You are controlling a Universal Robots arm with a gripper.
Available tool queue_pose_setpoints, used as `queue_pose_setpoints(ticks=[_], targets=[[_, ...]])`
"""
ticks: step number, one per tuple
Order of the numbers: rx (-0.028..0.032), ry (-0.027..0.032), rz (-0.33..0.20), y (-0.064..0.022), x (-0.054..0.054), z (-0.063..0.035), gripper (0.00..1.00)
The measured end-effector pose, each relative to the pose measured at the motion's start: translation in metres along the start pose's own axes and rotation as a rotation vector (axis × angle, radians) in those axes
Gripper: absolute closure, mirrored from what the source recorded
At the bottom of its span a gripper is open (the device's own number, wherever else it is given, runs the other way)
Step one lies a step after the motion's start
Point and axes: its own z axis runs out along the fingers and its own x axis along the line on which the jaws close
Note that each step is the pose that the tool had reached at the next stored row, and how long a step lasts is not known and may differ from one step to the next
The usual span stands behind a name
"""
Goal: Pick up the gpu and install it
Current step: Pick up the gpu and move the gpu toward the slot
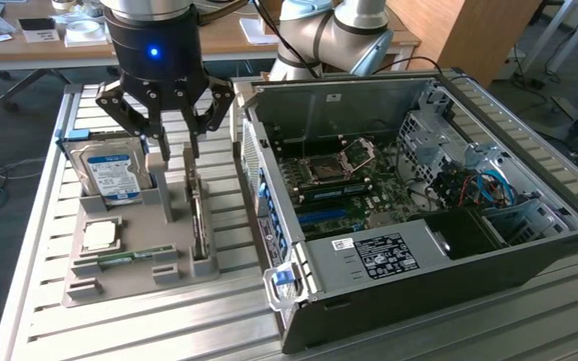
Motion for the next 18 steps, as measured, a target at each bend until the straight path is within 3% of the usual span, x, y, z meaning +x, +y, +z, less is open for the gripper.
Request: queue_pose_setpoints(ticks=[10, 18], targets=[[-0.0002, -0.0003, 0.0, 0.0, 0.0, 0.0008, 0.58], [-0.0001, -0.0008, 0.0, -0.0006, 0.0, 0.0138, 0.58]])
